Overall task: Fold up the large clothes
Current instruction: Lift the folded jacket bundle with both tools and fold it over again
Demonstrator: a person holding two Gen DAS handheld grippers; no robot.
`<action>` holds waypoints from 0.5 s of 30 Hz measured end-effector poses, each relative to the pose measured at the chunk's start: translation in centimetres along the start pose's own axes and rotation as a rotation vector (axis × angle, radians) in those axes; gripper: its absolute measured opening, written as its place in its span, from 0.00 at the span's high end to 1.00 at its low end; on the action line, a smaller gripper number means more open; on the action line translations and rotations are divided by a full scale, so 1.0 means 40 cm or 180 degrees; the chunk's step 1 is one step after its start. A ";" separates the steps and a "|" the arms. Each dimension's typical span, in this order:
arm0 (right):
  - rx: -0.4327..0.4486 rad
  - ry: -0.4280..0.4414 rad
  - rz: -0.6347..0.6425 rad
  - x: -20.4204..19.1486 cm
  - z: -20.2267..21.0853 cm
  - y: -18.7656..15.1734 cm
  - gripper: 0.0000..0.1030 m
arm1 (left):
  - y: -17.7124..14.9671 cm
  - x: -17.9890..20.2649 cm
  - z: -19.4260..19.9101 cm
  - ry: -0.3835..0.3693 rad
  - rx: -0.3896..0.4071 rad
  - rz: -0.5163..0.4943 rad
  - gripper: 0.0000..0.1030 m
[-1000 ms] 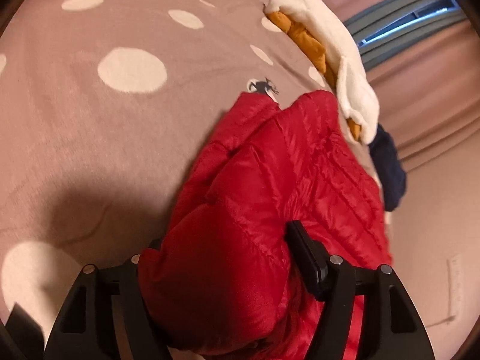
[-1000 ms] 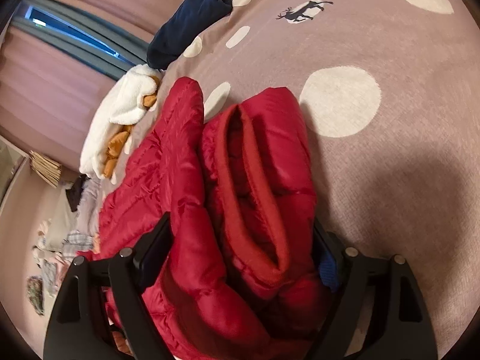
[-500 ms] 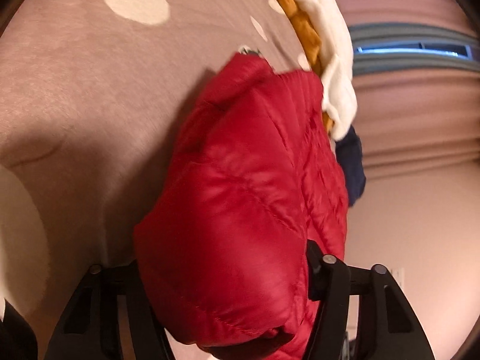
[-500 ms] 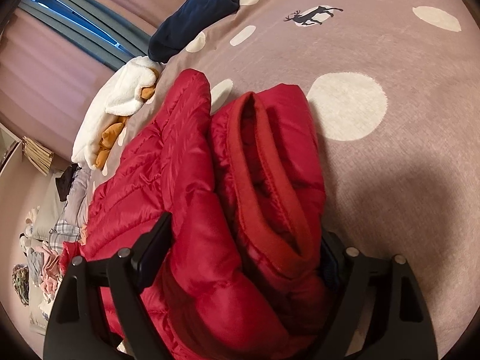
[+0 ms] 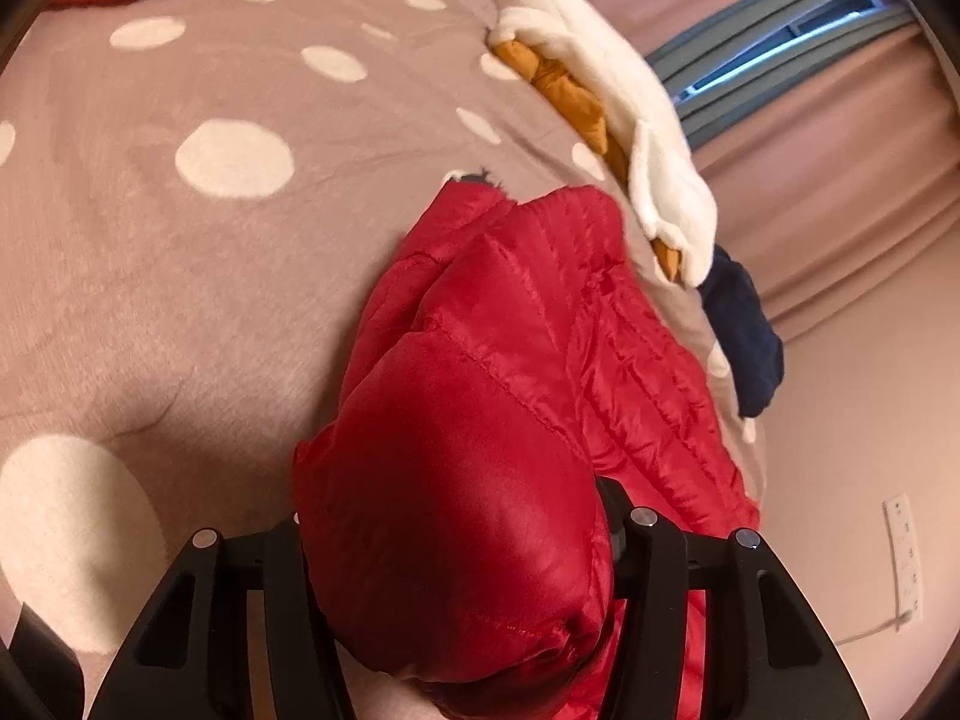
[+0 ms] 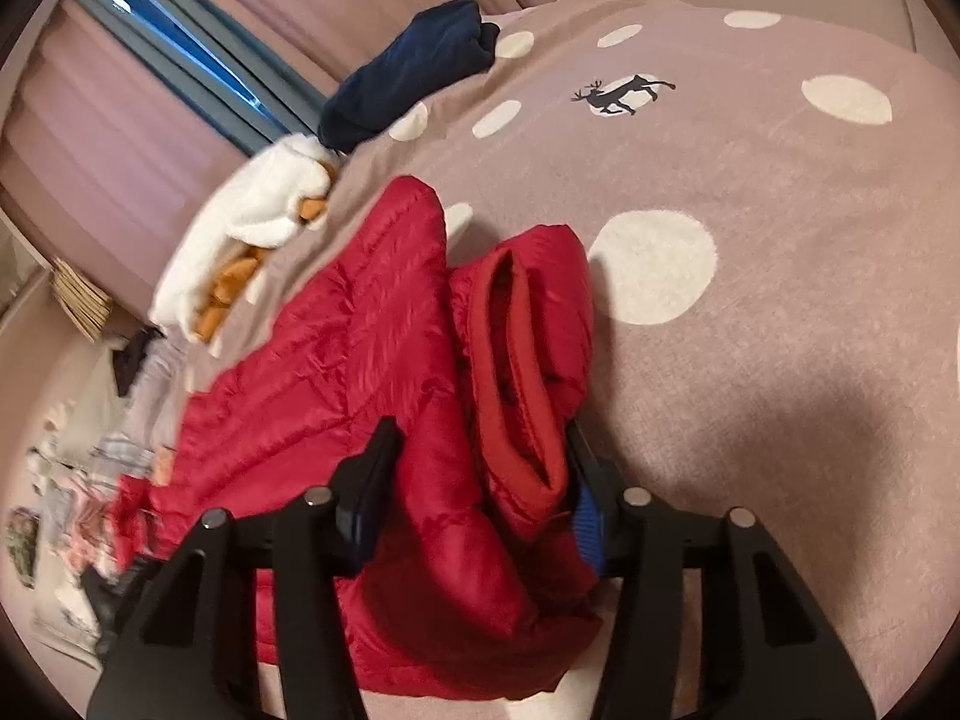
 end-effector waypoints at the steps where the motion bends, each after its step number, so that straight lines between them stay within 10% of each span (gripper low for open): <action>1: -0.0046 -0.0055 0.0028 0.004 -0.014 -0.001 0.52 | 0.003 0.004 0.005 -0.0011 0.0029 -0.0038 0.48; 7: -0.0499 0.0303 -0.0322 0.039 -0.102 0.028 0.56 | 0.025 -0.004 0.024 -0.0141 0.0104 0.0093 0.50; 15: -0.0678 0.0278 0.0275 -0.089 -0.157 -0.029 0.56 | 0.071 -0.005 0.141 0.0041 0.0786 -0.0032 0.51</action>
Point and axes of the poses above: each gripper's, at about its wrist camera, not at the fingertips, and z roughly against the way its jaws point, x to its right, y to its top, the point moved 2 cm from there along -z, roughly the way its jaws point, and after that the axes turned 10 degrees about -z, right-handed, at the moved point
